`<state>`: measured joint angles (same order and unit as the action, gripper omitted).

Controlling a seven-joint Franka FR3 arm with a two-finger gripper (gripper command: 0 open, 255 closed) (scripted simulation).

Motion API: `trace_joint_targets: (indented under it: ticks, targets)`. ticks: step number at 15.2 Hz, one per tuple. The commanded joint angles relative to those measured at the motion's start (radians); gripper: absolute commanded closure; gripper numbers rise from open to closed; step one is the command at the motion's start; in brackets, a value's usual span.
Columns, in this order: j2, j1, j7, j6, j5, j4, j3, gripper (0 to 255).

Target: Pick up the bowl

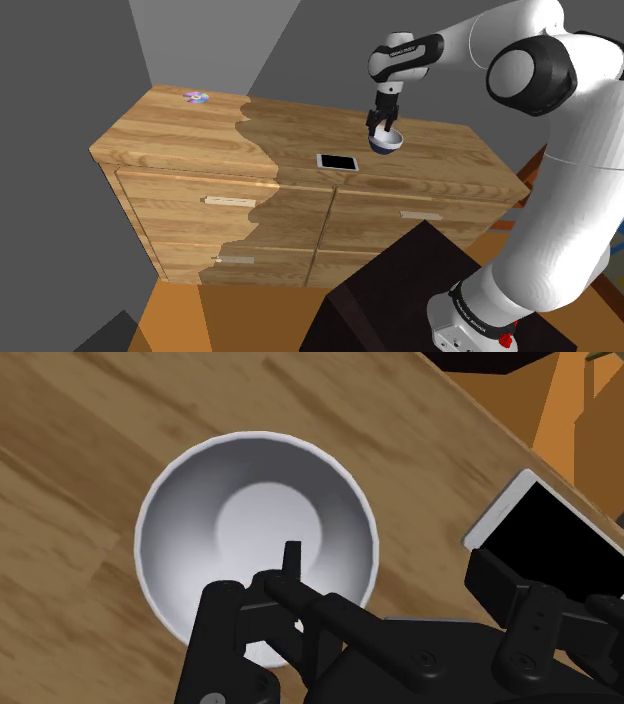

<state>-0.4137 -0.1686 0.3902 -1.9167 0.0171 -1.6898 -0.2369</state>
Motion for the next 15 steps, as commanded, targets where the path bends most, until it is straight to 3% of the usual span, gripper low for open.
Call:
trace_joint_targets:
  ticks: [1,6,7,15]
  targets:
    - [-0.015,-0.002,0.002,-0.021,0.003,-0.005,0.001,0]
    - [-0.037,-0.004,0.002,-0.06,0.008,-0.023,0.003,0]
    - [-0.036,-0.003,0.002,-0.061,0.007,-0.025,0.003,255]
    - [-0.036,-0.003,0.002,-0.061,0.007,-0.025,0.003,255]
